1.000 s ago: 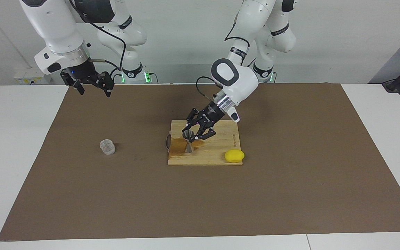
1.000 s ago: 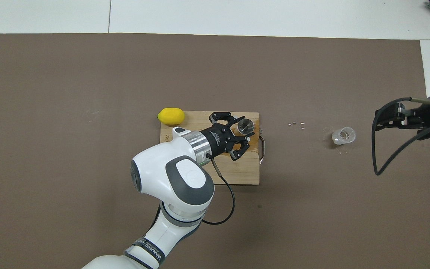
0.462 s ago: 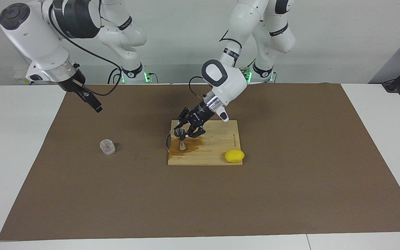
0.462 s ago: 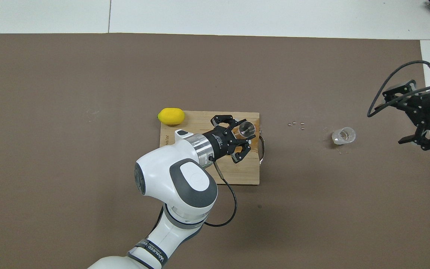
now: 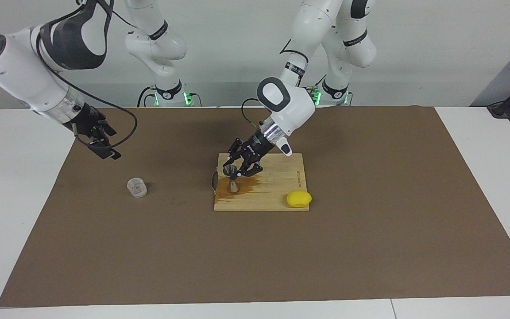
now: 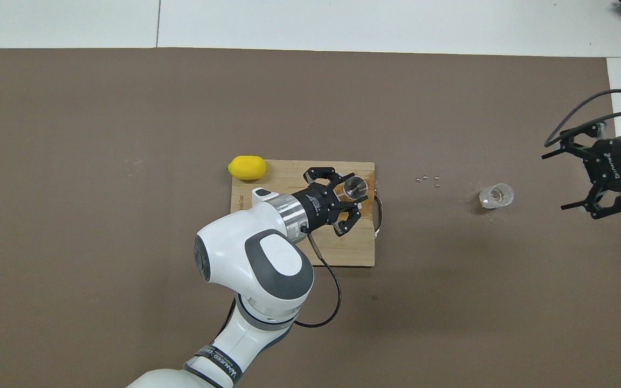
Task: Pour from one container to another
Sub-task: 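Set the cup on the board while the right gripper reaches the glass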
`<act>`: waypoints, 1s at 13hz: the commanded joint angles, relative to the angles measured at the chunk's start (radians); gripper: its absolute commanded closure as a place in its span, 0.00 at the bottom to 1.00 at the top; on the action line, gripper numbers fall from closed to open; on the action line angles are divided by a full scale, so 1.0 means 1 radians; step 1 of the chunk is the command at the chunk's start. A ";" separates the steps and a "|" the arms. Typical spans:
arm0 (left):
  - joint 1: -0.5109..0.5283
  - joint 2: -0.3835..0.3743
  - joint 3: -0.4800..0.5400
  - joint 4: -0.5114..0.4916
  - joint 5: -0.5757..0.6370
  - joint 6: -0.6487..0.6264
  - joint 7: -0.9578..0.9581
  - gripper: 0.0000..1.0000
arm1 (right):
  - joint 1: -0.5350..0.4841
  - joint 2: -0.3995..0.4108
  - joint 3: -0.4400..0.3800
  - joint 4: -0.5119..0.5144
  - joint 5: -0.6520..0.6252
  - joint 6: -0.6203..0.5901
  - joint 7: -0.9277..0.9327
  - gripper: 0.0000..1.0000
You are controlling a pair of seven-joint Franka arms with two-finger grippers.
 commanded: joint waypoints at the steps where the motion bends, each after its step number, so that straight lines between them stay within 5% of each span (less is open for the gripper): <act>1: -0.021 -0.005 0.015 -0.008 0.022 0.019 -0.012 0.42 | -0.020 -0.008 0.011 -0.098 0.054 0.101 0.052 0.00; 3: -0.021 -0.007 0.015 -0.010 0.023 0.019 -0.011 0.00 | -0.032 -0.009 0.011 -0.155 0.081 0.159 0.041 0.00; 8: -0.023 -0.014 0.015 -0.011 0.023 0.019 -0.011 0.00 | -0.057 0.075 0.011 -0.187 0.173 0.250 -0.081 0.00; 13: -0.006 -0.112 0.017 -0.015 0.025 0.025 -0.029 0.00 | -0.078 0.132 0.011 -0.204 0.232 0.264 -0.164 0.00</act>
